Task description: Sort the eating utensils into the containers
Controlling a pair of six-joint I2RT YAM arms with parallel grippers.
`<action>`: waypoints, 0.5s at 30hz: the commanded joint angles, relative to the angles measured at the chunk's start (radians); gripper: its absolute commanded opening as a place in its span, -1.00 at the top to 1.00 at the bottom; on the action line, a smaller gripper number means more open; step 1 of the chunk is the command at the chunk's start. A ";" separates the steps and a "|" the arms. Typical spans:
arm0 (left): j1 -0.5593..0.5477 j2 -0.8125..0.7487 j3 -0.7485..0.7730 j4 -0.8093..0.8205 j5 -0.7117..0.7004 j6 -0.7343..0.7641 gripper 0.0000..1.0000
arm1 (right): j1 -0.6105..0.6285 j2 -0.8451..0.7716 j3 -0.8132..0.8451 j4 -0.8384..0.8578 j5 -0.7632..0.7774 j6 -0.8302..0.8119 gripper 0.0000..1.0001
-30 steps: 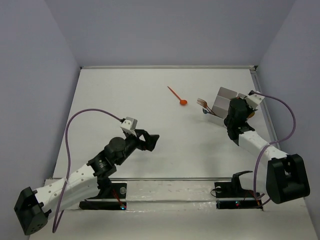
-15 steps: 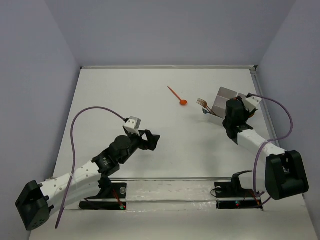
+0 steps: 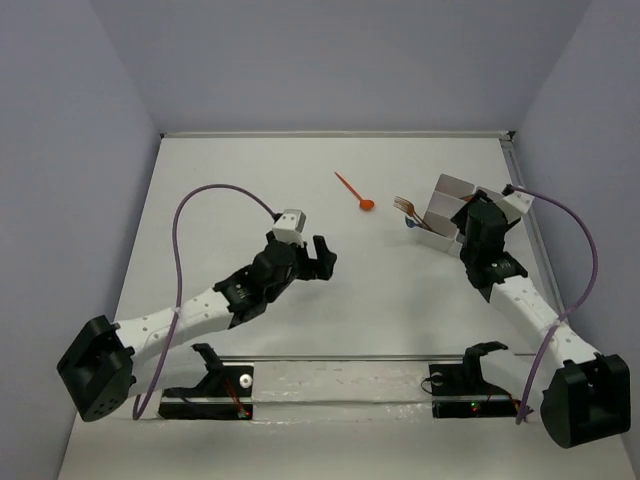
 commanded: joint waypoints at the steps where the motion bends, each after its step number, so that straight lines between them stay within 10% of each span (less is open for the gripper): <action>1: 0.007 0.148 0.191 -0.009 -0.053 -0.033 -0.89 | -0.009 -0.066 0.021 -0.061 -0.166 0.021 -0.28; 7: 0.088 0.429 0.441 -0.045 -0.034 -0.059 -0.38 | -0.009 -0.140 0.015 -0.130 -0.381 0.033 -0.23; 15: 0.192 0.893 0.924 -0.267 0.025 -0.109 -0.32 | 0.000 -0.198 0.012 -0.132 -0.587 0.042 -0.23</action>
